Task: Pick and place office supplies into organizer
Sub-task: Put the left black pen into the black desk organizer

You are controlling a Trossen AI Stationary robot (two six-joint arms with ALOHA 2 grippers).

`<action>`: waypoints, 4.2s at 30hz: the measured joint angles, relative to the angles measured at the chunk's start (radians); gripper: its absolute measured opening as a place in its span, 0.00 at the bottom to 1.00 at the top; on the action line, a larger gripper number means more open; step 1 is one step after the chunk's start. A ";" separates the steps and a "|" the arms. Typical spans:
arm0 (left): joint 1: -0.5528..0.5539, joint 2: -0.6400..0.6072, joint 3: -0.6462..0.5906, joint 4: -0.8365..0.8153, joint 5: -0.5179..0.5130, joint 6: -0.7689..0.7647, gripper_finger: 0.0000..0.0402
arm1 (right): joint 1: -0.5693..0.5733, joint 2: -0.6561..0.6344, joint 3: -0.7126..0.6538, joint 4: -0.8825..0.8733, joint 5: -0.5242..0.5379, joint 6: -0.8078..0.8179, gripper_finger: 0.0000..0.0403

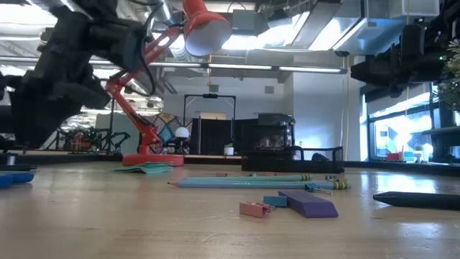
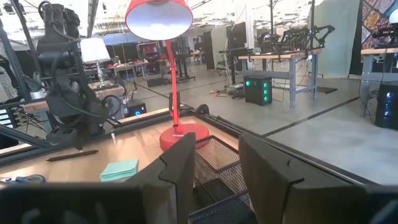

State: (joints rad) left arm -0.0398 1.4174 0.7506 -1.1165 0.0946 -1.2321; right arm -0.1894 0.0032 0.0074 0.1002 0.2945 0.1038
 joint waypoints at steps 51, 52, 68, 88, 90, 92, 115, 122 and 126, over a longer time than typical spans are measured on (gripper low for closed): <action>0.027 -0.001 -0.163 0.224 -0.008 0.068 0.31 | 0.000 0.000 0.000 0.000 0.000 -0.008 0.31; 0.027 -0.001 -0.163 0.226 -0.008 0.068 0.30 | 0.000 0.000 0.000 0.000 0.000 -0.008 0.31; 0.028 -0.001 -0.162 0.231 -0.027 0.131 0.14 | 0.000 0.000 0.000 0.000 0.000 -0.012 0.31; 0.030 0.003 0.043 0.282 -0.133 0.476 0.09 | 0.000 0.000 0.000 0.006 0.000 -0.009 0.31; 0.029 0.003 0.078 0.340 -0.138 0.545 0.09 | 0.000 0.000 0.000 0.007 0.000 -0.009 0.31; 0.029 0.002 0.114 0.428 -0.143 0.626 0.10 | 0.000 0.000 0.000 0.008 0.000 -0.008 0.31; 0.194 0.003 0.152 1.350 -0.202 1.307 0.06 | 0.000 0.000 0.000 0.048 0.000 0.026 0.31; 0.266 0.114 0.152 1.599 -0.125 1.328 0.06 | 0.000 0.000 0.000 0.051 0.000 0.026 0.31; 0.297 0.206 0.152 1.750 -0.123 1.350 0.06 | 0.000 0.000 0.000 0.053 0.000 0.026 0.31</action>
State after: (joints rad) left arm 0.2575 1.6234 0.9024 0.6333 -0.0288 0.1175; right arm -0.1895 0.0036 0.0074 0.1528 0.2946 0.1303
